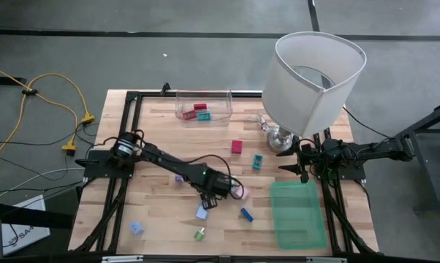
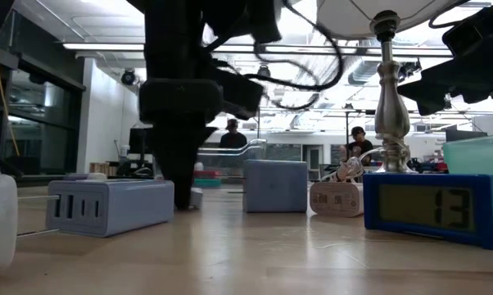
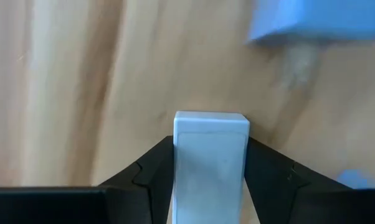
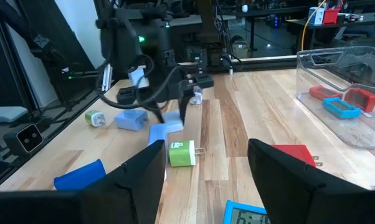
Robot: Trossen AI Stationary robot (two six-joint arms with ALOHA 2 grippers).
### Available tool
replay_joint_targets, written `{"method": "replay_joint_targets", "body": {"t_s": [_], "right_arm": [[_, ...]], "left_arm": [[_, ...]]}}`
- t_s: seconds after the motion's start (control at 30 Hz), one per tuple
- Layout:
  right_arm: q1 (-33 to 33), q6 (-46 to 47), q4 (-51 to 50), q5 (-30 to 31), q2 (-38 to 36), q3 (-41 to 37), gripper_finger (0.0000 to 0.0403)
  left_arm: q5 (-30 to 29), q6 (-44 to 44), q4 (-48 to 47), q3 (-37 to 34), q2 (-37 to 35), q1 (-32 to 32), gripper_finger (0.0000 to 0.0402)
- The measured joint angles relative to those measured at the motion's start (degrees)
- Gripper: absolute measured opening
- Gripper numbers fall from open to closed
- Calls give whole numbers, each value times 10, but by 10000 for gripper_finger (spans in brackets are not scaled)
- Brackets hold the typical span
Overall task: Pick & Place Office items
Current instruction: Put the white digital clock into the transparent bin
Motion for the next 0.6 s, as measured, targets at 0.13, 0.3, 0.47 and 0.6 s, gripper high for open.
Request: {"method": "replay_joint_targets", "body": {"t_s": [0.13, 0.3, 0.47, 0.6], "right_arm": [[0, 0, 0, 0, 0, 0, 215], [0, 0, 0, 0, 0, 0, 215], [0, 0, 0, 0, 0, 0, 215], [0, 0, 0, 0, 0, 0, 215]], "left_arm": [[0, 1, -20, 0, -22, 16, 160], [0, 40, -29, 0, -43, 45, 159], [3, 78, -31, 1, -69, 85, 159], [13, 109, -38, 1, -88, 128, 159]]}}
